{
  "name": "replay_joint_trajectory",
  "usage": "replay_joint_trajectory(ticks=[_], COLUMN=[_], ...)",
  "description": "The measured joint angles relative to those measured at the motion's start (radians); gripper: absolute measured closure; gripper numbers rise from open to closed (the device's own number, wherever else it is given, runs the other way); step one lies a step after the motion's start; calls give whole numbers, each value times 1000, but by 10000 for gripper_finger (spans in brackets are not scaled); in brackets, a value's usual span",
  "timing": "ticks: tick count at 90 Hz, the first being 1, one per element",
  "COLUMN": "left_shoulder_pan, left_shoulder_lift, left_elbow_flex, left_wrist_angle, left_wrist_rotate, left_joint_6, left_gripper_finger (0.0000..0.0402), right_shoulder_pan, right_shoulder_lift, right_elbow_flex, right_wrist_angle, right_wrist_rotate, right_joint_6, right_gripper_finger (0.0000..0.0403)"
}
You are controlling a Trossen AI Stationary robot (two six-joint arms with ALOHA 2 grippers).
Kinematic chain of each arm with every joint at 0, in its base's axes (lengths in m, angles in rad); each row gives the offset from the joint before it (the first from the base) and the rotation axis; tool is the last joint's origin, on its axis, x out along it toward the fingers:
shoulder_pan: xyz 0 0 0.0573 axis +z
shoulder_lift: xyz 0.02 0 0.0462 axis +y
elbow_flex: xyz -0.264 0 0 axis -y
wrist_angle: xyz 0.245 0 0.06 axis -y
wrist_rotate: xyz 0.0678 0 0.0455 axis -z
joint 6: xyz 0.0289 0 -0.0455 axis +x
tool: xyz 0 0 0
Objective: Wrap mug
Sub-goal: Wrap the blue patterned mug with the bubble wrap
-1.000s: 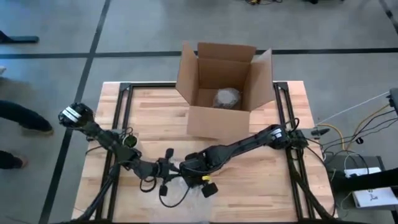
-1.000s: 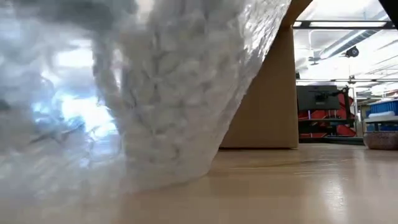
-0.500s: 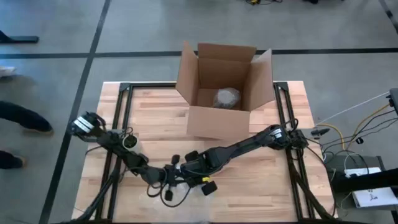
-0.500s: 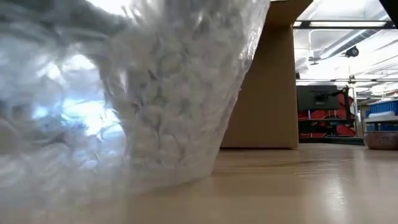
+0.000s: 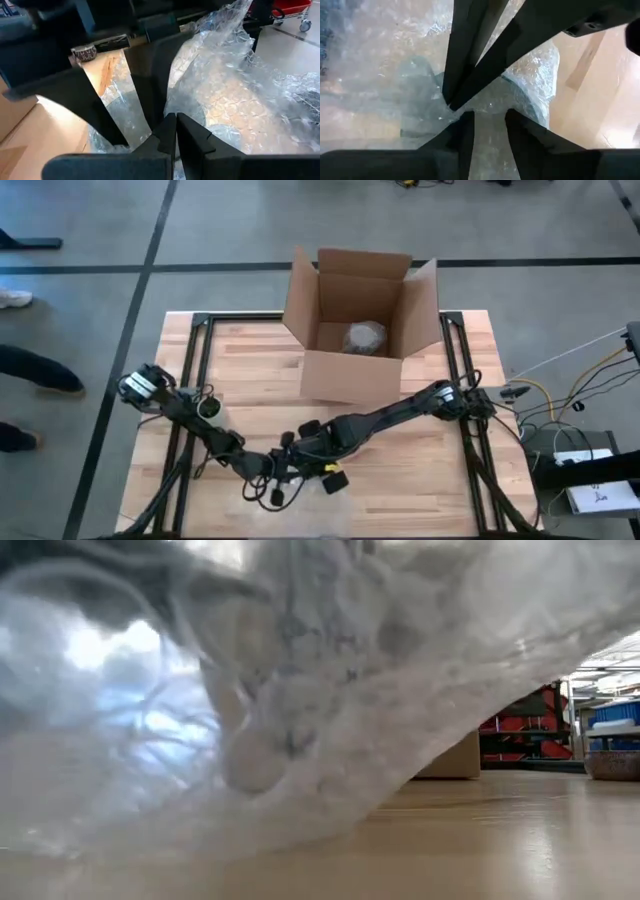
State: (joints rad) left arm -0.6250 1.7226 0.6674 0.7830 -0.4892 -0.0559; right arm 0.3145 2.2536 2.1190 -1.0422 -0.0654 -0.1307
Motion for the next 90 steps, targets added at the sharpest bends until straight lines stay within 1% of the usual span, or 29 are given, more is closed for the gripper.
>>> replay_joint_trajectory(ticks=[11, 21, 37, 58, 75, 90], left_shoulder_pan=[0, 2, 3, 8, 20, 20], left_shoulder_lift=[-1, -1, -2, -3, -3, -3], left_elbow_flex=[0, 0, 0, 1, 0, 0], left_wrist_angle=[-1, -10, -16, -31, -39, -45], left_wrist_rotate=[0, -1, -1, -2, -2, -3], left_joint_6=[-2, -12, -26, -35, -39, -40], left_gripper_finger=[402, 402, 402, 402, 402, 402], right_shoulder_pan=[0, 2, 13, 61, 81, 70], right_shoulder_lift=[0, 0, -4, -23, 4, 25], right_elbow_flex=[40, 108, 239, 225, 199, 121], right_wrist_angle=[-43, -92, -244, -344, -236, -171], right_wrist_rotate=[1, 18, 27, -7, -2, 84], right_joint_6=[0, -7, 25, 153, 160, 151], right_gripper_finger=[323, 334, 350, 376, 395, 402])
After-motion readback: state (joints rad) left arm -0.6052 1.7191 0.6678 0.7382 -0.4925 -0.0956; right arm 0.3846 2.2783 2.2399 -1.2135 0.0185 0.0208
